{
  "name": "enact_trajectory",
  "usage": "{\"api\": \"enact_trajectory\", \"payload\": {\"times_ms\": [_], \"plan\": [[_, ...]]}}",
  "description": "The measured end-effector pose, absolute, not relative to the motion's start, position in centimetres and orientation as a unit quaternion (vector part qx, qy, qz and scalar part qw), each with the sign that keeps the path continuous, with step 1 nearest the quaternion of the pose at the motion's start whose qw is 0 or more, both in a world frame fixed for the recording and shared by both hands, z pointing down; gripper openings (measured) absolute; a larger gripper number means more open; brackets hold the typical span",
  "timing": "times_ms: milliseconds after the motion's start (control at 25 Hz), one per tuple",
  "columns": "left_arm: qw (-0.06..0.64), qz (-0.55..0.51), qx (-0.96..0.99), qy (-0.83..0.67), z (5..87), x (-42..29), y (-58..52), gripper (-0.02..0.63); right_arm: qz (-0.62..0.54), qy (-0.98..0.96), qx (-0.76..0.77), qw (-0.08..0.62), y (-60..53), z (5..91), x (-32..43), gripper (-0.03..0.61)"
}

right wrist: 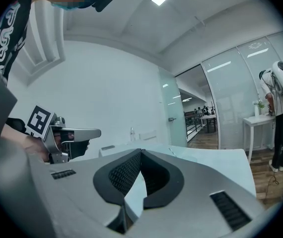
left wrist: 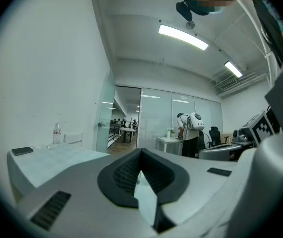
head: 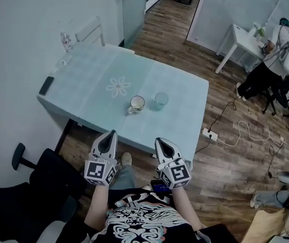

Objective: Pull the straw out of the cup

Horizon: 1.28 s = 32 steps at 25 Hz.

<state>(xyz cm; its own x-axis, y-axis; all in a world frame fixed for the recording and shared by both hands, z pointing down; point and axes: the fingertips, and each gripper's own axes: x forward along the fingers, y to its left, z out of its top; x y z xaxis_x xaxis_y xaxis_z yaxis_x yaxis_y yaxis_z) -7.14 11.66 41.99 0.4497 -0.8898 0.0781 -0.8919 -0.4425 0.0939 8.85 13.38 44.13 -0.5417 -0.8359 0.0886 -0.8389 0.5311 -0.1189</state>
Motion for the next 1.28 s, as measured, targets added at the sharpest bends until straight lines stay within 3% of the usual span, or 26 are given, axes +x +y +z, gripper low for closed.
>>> {"api": "enact_trajectory", "payload": {"times_ms": [640, 1280], "plan": [[0.083, 0.020, 0.878, -0.471, 42.5, -8.7, -4.9, 0.002, 0.073, -0.841, 0.531, 0.075, -0.3, 45.5, 6.2, 0.012], [0.107, 0.029, 0.892, -0.439, 44.9, -8.1, -6.2, 0.003, 0.081, -0.850, 0.507, 0.116, -1.1, 47.9, 3.0, 0.015]]}}
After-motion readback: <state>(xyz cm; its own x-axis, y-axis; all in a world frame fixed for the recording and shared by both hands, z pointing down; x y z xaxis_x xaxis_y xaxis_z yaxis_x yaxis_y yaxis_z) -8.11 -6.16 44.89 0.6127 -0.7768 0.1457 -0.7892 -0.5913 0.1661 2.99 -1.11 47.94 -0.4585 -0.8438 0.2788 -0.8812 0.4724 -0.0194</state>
